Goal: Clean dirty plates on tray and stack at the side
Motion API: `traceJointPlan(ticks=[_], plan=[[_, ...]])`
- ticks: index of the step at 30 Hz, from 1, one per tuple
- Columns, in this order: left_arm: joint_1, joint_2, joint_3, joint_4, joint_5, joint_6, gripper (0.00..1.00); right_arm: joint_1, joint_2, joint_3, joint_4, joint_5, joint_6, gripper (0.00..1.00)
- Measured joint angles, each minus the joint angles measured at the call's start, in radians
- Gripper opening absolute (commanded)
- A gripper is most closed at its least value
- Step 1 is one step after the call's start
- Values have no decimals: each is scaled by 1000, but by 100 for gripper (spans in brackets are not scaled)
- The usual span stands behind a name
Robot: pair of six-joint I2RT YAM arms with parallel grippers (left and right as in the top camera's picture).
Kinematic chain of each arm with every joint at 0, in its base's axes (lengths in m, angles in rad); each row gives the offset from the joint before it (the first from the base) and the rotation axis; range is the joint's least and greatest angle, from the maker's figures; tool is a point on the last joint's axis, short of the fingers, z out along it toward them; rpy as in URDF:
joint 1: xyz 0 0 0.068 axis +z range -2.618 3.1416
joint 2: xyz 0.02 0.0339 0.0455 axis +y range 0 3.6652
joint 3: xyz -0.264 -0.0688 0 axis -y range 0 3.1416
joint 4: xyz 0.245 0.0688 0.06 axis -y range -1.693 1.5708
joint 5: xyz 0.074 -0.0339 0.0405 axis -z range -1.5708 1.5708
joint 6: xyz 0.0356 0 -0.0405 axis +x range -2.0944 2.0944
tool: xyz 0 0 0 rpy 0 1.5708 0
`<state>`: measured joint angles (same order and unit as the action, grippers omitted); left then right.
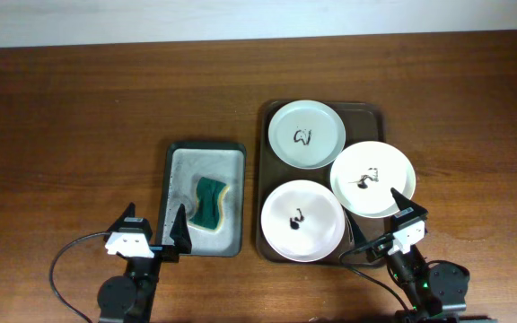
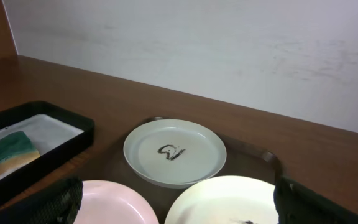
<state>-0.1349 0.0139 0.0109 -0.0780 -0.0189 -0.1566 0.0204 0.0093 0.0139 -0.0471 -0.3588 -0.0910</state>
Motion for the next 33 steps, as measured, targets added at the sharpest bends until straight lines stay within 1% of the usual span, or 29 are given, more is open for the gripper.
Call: traceJointPlan(ticks=[12, 16, 18, 22, 24, 25, 26, 28, 29, 30, 31, 33], plan=[[0, 0, 0, 8, 16, 0, 99, 0, 0, 0, 4, -35, 17, 99], [0, 0, 6, 49, 59, 0, 99, 0, 0, 8, -3, -43, 81, 99], [0, 1, 41, 42, 72, 0, 99, 0, 2, 55, -43, -48, 119, 99], [0, 38, 180, 10, 81, 0, 99, 0, 66, 295, -211, -55, 152, 99], [0, 109, 264, -2, 84, 3, 99, 0, 145, 432, -309, -54, 161, 99], [0, 161, 314, -17, 84, 4, 99, 0, 170, 466, -336, -56, 162, 99], [0, 229, 384, -65, 87, 6, 100, 0, 261, 579, -405, -58, 167, 99], [0, 364, 533, -193, 90, 8, 99, 0, 399, 750, -562, -58, 171, 99], [0, 442, 631, -299, 92, 8, 99, 0, 481, 844, -623, -57, 172, 99], [1, 533, 743, -386, 94, 7, 99, 0, 585, 973, -724, -53, 165, 99], [1, 593, 818, -449, 94, 8, 100, 0, 628, 1027, -771, -50, 163, 99], [1, 784, 1061, -676, 112, 8, 99, 0, 800, 1234, -937, -43, 126, 99]])
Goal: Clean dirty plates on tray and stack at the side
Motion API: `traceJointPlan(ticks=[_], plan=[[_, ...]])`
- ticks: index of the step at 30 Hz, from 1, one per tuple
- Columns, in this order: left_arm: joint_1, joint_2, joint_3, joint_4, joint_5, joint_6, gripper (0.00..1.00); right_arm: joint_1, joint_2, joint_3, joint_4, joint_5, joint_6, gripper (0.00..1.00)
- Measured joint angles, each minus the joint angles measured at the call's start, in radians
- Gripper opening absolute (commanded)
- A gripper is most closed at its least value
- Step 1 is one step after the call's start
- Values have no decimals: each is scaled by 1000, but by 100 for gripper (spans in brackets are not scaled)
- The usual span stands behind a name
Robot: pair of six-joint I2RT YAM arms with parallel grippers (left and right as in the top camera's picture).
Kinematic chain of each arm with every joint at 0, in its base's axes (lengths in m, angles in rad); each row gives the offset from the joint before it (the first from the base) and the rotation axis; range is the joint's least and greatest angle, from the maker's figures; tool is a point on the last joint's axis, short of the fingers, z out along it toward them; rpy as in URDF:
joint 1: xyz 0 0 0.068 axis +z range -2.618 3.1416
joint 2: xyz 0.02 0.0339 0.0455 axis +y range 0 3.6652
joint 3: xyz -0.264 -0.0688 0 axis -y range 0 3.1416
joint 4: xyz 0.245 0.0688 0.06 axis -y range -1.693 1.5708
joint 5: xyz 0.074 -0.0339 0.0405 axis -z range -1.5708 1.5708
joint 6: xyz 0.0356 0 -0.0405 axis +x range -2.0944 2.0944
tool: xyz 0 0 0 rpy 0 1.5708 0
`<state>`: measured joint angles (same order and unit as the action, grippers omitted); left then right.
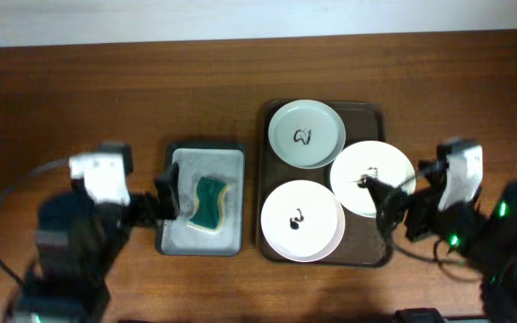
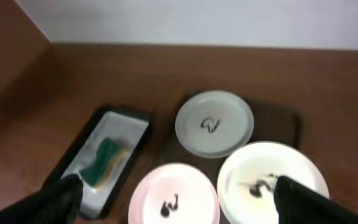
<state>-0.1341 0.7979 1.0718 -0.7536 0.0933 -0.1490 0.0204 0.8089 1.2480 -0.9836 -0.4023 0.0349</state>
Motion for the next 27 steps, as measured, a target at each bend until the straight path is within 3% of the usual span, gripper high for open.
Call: traceJointPlan(ticks=[4, 8, 12, 16, 19, 23, 24, 25, 26, 27], plan=[[0, 240, 229, -245, 34, 0, 99, 0, 185, 180, -129, 2, -32, 99], [0, 397, 274, -370, 105, 0, 97, 0, 298, 204, -200, -16, -40, 99], [-8, 523, 274, -427, 193, 2, 66, 0, 393, 205, -304, -73, -38, 99], [-110, 652, 221, -410, 127, 9, 50, 0, 449, 205, -375, -90, -34, 100], [-192, 770, 141, -350, 31, -42, 42, 0, 452, 205, -400, -97, -31, 100], [-212, 888, 22, -224, -25, -157, 41, 0, 452, 205, -419, -97, -29, 97], [-212, 918, -22, -171, -35, -192, 32, 0, 452, 205, -420, -97, -31, 97], [-212, 935, -53, -129, -35, -209, 12, 0, 452, 205, -419, -98, -31, 97], [-212, 941, -73, -93, -32, -225, 0, 0, 452, 205, -419, -97, -31, 97], [-212, 940, -88, -67, -30, -241, 0, 0, 452, 205, -418, -97, -31, 96]])
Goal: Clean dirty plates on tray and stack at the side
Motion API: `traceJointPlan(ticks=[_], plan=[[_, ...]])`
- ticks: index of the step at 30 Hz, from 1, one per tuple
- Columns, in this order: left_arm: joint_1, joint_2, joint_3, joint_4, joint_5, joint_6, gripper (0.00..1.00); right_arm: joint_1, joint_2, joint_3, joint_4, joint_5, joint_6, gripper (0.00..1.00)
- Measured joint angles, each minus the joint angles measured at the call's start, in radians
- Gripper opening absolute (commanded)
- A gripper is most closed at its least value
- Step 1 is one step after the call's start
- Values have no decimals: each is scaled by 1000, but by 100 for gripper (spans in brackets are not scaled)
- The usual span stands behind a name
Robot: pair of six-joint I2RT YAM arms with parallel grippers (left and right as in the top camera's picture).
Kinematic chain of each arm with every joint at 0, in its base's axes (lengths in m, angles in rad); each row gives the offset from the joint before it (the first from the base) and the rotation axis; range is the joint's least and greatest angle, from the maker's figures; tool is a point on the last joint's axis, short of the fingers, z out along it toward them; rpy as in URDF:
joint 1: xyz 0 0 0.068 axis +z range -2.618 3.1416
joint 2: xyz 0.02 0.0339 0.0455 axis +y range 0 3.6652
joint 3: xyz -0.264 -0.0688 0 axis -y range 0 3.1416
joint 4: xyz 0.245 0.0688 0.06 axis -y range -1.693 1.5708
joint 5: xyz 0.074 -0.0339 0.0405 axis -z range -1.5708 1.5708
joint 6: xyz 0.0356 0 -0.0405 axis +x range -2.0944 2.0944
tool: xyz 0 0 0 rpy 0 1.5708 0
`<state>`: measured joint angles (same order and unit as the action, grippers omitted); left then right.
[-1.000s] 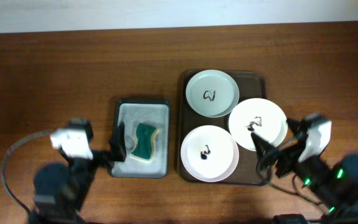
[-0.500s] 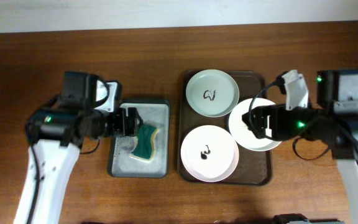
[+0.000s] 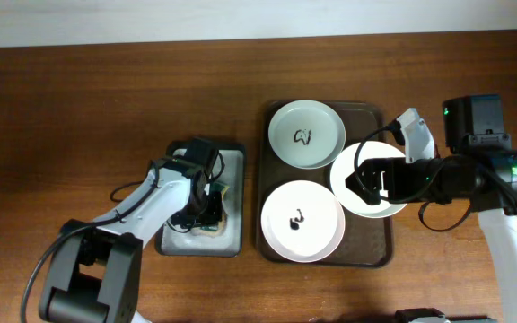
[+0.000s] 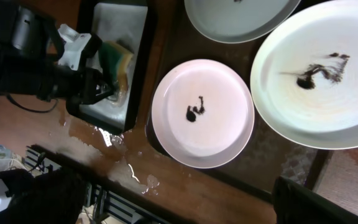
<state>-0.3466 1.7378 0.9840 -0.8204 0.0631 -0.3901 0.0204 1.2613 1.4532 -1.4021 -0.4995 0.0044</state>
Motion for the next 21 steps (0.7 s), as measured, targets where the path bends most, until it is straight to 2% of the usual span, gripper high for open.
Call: traceJointPlan(ticks=[4, 5, 9, 11, 14, 16, 18, 19, 20, 21], plan=[[-1, -3, -4, 13, 8, -19, 0, 0, 0, 0, 3, 0, 0, 96], [-1, 1, 10, -14, 7, -20, 4, 0, 0, 0, 3, 0, 0, 96], [0, 32, 118, -172, -2, -17, 44, 0, 0, 0, 2, 0, 0, 96], [6, 32, 195, -205, -15, 8, 52, 0, 0, 0, 3, 0, 0, 96], [11, 32, 258, -182, -64, 31, 56, 0, 0, 0, 2, 0, 0, 96], [12, 32, 256, -157, -119, 35, 48, 0, 0, 0, 2, 0, 0, 95], [12, 35, 242, -108, -149, 41, 45, 0, 0, 0, 2, 0, 0, 95], [12, 39, 230, -90, -152, 39, 39, 0, 0, 0, 1, 0, -1, 95], [12, 44, 214, -67, -154, 37, 15, 0, 0, 0, 1, 0, 0, 95], [12, 61, 179, -18, -151, 34, 0, 0, 0, 0, 0, 0, 0, 95]])
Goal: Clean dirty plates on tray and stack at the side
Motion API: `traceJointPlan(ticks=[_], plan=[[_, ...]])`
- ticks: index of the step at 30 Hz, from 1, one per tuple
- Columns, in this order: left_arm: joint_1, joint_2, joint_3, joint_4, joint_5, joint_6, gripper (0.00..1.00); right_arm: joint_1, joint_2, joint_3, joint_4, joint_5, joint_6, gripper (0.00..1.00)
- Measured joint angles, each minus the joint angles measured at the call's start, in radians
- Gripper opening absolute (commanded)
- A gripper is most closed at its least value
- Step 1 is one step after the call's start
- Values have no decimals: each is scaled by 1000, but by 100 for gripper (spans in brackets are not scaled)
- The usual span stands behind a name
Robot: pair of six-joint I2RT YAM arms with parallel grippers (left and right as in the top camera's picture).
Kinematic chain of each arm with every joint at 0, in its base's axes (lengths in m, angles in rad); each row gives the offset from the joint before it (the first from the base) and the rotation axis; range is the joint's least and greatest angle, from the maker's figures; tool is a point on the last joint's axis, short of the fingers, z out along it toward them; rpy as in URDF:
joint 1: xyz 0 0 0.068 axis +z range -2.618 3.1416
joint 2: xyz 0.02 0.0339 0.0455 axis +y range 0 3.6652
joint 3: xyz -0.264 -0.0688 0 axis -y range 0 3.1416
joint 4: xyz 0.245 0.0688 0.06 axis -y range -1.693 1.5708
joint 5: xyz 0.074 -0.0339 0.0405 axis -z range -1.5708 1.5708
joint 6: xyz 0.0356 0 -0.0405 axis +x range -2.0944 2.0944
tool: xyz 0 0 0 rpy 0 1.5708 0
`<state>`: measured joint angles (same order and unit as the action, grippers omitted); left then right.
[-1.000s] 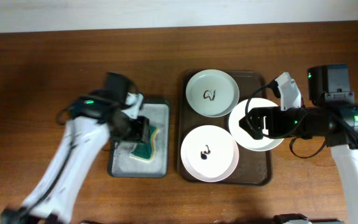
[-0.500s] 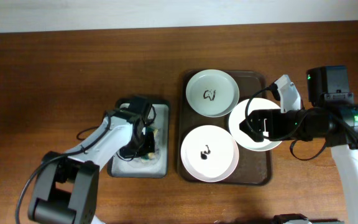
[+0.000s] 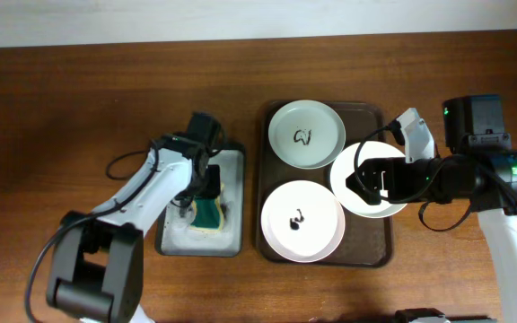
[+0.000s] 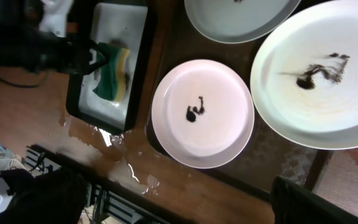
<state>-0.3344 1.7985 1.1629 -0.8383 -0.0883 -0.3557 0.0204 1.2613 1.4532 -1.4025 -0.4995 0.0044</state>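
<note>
Three stained plates lie on the brown tray [image 3: 371, 247]: a pale green one [image 3: 306, 134] at the back, a white one [image 3: 380, 196] on the right and a pink-white one [image 3: 302, 221] in front. My right gripper [image 3: 366, 179] hangs open above the white plate [image 4: 322, 81], with the pink-white plate [image 4: 202, 112] below its wide-spread fingers [image 4: 55, 199]. The green and yellow sponge [image 3: 209, 213] lies in the black tray [image 3: 173, 242]. My left gripper [image 3: 206, 184] touches the sponge's far end, and its jaws are hidden.
Water is spilled on the wooden table [image 4: 123, 168] in front of the black tray [image 4: 79, 106]. The left arm's cable [image 3: 119, 166] loops over the table to the left of it. The brown tray's right strip [image 4: 303, 174] is bare.
My left gripper has shifted from over the sponge's middle toward the far end of the black tray, so more of the sponge shows. The right arm and the plates have not moved.
Both arms first sat low at the table's front edge. Then both were raised, the left beside the black tray and the right beside the white plate. After that the left gripper was on the sponge and the right open over the white plate, where it stays.
</note>
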Motion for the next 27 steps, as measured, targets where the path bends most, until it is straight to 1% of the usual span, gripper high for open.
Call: traceJointPlan(ticks=[3, 6, 7, 8, 9, 10, 11, 12, 14, 16, 17, 18, 19, 20, 22, 23, 25, 26, 27], plan=[[0, 27, -46, 84, 26, 0, 0, 0, 0, 0, -1, 0, 0, 95], [0, 27, -50, 86, 37, -3, 0, 0, 0, 0, -1, 0, 0, 95], [1, 27, -44, 75, 39, -3, 21, 0, 0, 0, -1, 0, 0, 95], [1, 27, -33, 54, 40, -3, 45, 0, 0, 0, -1, 0, 0, 93], [1, 27, -13, 24, 44, -3, 63, 0, 0, 0, -1, 0, 0, 91], [1, 27, 1, 2, 47, 1, 70, 0, 0, 0, -2, 0, 0, 90], [1, 27, 31, -45, 47, 4, 71, 0, 0, 0, -6, 0, 0, 90], [1, 27, 65, -95, 53, 4, 70, 0, 0, 0, -11, 0, 1, 90], [1, 21, 112, -161, 72, 5, 56, 0, 0, 0, -30, 5, 0, 89], [1, 18, 119, -194, 87, 4, 47, 0, 0, 0, -58, 21, 0, 88], [1, 18, 119, -201, 90, 8, 32, 0, 0, 0, -69, 31, 0, 86], [1, 18, 112, -195, 100, 10, 25, 0, 0, 0, -75, 35, 2, 86], [1, 17, 101, -171, 101, 8, 22, 0, 0, 0, -79, 39, 6, 86], [1, 16, 82, -138, 103, 12, 22, 0, 0, 0, -84, 42, 10, 85], [1, 16, 23, -70, 108, 10, 26, 0, 0, -5, -86, 46, 20, 84], [1, 16, -5, -45, 108, 11, 28, 0, -2, -16, -86, 46, 23, 81], [1, 9, -62, 26, 111, 11, 29, 0, -4, -68, -84, 47, 27, 79], [1, -2, -87, 55, 111, 11, 27, 0, -4, -107, -74, 49, 32, 79], [1, -9, -101, 72, 111, 11, 12, 0, -3, -152, -53, 50, 40, 79]])
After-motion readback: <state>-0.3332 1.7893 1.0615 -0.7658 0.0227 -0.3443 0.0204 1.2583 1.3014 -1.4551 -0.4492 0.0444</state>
